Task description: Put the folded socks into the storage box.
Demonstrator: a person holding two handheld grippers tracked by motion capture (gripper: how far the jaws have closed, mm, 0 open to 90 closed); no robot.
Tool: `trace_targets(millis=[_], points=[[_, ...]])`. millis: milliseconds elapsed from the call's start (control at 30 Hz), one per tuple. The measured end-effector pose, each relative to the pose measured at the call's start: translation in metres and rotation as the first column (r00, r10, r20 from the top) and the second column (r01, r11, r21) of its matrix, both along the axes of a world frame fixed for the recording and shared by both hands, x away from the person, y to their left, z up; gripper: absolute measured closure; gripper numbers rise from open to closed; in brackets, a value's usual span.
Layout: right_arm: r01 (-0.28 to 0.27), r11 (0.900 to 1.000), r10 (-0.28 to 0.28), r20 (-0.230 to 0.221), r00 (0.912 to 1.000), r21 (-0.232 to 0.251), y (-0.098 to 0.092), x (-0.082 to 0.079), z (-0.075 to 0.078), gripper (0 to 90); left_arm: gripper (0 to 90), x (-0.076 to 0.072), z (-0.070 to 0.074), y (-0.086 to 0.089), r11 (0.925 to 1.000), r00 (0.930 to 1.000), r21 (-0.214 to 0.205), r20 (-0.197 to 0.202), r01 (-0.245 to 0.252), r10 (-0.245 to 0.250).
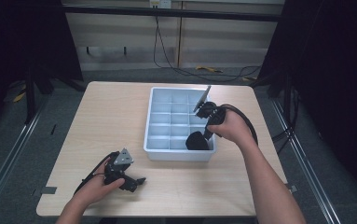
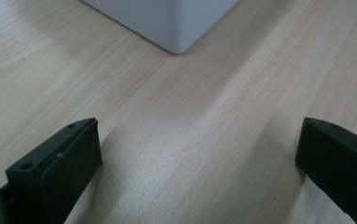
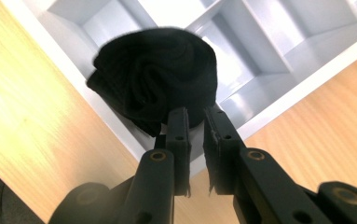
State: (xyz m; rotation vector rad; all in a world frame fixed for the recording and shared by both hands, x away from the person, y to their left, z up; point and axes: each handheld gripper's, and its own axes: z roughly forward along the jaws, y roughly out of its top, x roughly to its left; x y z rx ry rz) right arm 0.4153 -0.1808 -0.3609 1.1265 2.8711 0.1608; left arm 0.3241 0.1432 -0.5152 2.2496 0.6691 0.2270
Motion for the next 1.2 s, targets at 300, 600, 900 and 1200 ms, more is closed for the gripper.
trace_targets(millis=[300, 600, 900, 1200], points=[[-0.024, 0.9997, 0.024, 0.016, 0.9996, 0.001, 0.019, 0.009, 0.012, 80.6, 0.0, 0.000, 0.000, 0.000, 1.0000, 1.0000, 0.001, -0.003, 0.001, -0.001], [-0.054, 0.9983, 0.054, -0.004, 0.9985, -0.022, 0.042, 0.008, -0.005, 79.6, 0.0, 0.000, 0.000, 0.000, 1.0000, 1.0000, -0.002, 0.001, -0.003, 0.003], [-0.087, 0.9938, 0.085, -0.032, 0.9959, -0.069, 0.044, 0.008, -0.030, 83.6, 0.0, 0.000, 0.000, 0.000, 1.0000, 1.0000, -0.002, 0.001, -0.003, 0.003], [-0.051, 0.9977, 0.049, -0.037, 0.9981, -0.044, 0.039, 0.006, -0.046, 88.8, 0.0, 0.000, 0.000, 0.000, 1.0000, 1.0000, -0.002, 0.003, -0.003, 0.003]])
